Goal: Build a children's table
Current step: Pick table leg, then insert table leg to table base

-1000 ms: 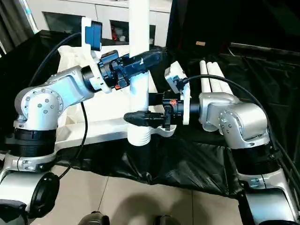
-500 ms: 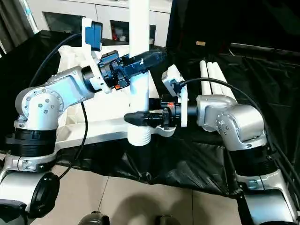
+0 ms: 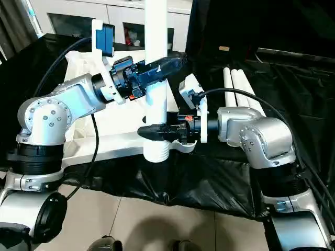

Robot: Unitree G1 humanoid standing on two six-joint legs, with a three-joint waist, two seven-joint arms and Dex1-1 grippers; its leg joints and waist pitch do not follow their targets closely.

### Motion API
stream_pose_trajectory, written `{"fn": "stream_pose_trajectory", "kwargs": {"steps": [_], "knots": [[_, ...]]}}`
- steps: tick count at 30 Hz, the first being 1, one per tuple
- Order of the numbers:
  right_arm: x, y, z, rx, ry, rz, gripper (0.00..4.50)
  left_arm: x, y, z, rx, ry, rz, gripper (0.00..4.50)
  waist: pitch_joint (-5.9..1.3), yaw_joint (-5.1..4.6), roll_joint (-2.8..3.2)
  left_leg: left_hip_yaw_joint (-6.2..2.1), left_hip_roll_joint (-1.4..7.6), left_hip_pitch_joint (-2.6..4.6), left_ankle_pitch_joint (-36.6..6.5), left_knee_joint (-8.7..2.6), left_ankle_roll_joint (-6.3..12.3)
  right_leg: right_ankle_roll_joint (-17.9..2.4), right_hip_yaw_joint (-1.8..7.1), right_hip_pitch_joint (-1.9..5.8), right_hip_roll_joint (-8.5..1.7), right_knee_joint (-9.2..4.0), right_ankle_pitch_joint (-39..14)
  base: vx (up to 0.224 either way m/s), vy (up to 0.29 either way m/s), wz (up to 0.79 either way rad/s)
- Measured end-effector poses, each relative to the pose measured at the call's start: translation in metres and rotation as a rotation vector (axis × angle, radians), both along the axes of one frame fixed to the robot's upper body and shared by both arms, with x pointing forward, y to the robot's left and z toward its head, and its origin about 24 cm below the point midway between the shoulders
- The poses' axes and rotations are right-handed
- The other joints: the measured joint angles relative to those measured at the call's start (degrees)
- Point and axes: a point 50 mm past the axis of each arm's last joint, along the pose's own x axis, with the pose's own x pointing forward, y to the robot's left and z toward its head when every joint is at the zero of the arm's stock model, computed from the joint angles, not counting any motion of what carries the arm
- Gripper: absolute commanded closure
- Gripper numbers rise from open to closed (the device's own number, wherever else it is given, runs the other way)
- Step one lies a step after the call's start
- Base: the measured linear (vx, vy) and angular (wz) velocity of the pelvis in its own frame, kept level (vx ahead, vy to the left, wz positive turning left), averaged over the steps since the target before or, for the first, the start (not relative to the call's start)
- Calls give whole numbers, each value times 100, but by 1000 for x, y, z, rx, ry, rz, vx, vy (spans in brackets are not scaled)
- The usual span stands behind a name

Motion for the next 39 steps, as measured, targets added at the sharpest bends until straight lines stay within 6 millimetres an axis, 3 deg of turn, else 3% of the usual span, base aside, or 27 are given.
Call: {"fn": "stream_pose_trajectory", "kwargs": {"steps": [6,8,11,14,19,23,26,30,39], "knots": [[-1,-1,-5,11,11,-7,261,0,-2,-2,20,2,1,268,0,1,0,-1,0,0,0,0,0,0,0,1,0,0,0,0,0,0],[-1,0,-6,27,14,-19,261,0,-2,-2,25,3,4,198,0,1,0,-1,0,0,0,0,0,-1,-1,1,0,0,0,0,0,0],[0,4,-9,61,10,-63,262,1,-2,-1,15,-11,16,187,-1,-5,2,-2,0,1,0,0,-1,-3,-1,1,0,1,2,0,0,0],[2,10,-7,153,-6,-139,262,4,-4,10,-62,-69,78,177,-1,0,2,-2,0,1,1,0,-2,-5,-2,0,0,1,4,0,0,0],[8,8,-12,160,-32,-313,262,10,2,34,-165,-147,230,177,-4,0,6,-3,-1,2,2,0,-4,-4,-3,6,0,-4,7,0,0,0],[14,1,-26,109,-76,-494,262,16,15,34,-47,-222,368,177,-38,-11,63,-5,-1,2,3,-1,-5,-1,-3,5,0,-9,9,0,0,0],[23,-13,-32,57,-137,-661,262,19,27,8,200,-296,458,177,-68,-35,108,-3,-2,7,3,-7,-7,4,0,6,0,-12,7,0,0,0],[31,-34,-42,12,-119,-847,262,16,27,-55,457,-232,396,177,-73,-29,112,-3,-2,1,12,-19,-20,6,-3,-5,1,-13,7,0,0,0],[33,-43,-54,-41,-138,-945,262,18,19,-136,692,-150,282,177,-79,-65,122,0,-4,6,12,-33,-20,8,0,-2,1,-20,9,0,0,0]]}}
